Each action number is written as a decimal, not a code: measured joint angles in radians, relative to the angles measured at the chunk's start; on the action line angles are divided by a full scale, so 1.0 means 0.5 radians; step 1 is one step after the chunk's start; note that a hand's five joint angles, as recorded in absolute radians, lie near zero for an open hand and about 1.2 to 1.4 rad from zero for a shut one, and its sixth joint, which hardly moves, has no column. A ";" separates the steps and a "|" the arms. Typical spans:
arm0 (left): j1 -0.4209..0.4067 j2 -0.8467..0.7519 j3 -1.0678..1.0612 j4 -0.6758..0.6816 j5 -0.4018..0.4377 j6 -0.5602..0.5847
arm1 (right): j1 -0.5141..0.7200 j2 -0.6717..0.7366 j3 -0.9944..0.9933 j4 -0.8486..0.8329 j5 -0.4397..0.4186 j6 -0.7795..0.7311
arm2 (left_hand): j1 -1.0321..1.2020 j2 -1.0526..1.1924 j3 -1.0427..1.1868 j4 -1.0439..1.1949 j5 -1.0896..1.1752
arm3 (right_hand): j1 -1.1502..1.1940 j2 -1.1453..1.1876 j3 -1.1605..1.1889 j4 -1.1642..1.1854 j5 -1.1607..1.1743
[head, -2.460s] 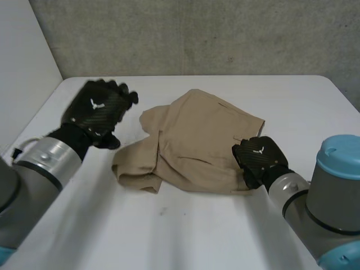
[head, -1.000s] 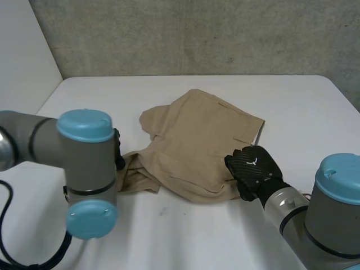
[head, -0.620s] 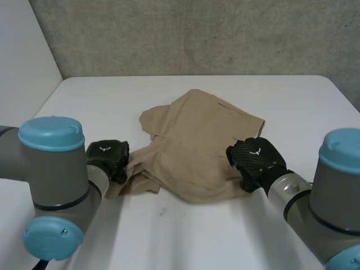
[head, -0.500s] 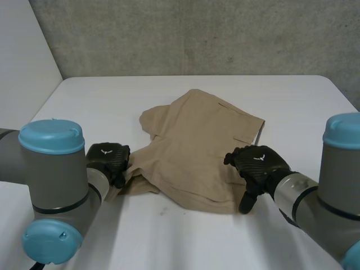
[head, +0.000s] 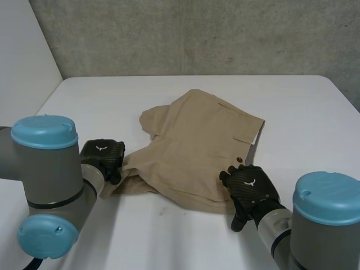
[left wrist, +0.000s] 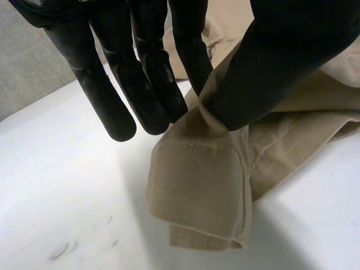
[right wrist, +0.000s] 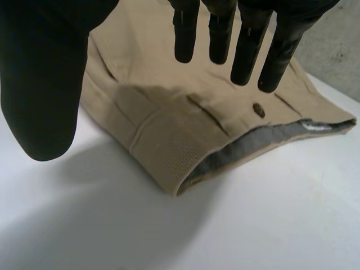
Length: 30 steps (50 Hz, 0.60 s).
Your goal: Fold the shorts.
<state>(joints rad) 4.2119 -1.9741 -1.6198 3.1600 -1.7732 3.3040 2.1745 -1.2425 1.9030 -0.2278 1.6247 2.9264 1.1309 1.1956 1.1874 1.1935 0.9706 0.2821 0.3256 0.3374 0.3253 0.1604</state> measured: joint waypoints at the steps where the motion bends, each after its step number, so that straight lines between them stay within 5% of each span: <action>1: 0.001 0.000 0.000 0.000 0.000 0.000 | 0.001 0.021 -0.006 -0.008 0.005 0.000 | 0.000 0.000 0.000 0.000 0.000 | 0.027 0.031 0.027 0.032 0.019; 16: 0.025 -0.001 -0.001 0.001 0.000 0.000 | -0.018 0.241 -0.098 -0.189 0.001 -0.057 | 0.000 0.000 0.000 0.000 0.000 | 0.691 0.824 0.793 0.814 0.724; 19: 0.026 0.001 -0.001 -0.003 0.000 0.002 | -0.025 0.251 -0.121 -0.208 -0.007 -0.085 | 0.000 0.000 0.000 0.000 0.000 | 1.196 1.526 1.493 1.517 1.395; 30: 0.024 0.370 0.114 -0.105 0.076 0.151 | -0.103 -0.147 -0.454 -0.065 -0.132 -0.310 | 0.000 0.003 0.008 0.007 0.000 | 1.393 1.702 1.680 1.733 1.640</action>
<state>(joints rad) 4.2239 -1.7890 -1.5628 3.1076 -1.7350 3.3794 2.1229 -1.3159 1.6762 -0.2605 1.5589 2.7713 1.1309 1.1973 1.1913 1.1970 0.9706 0.9784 1.1766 1.1773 1.1917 0.9803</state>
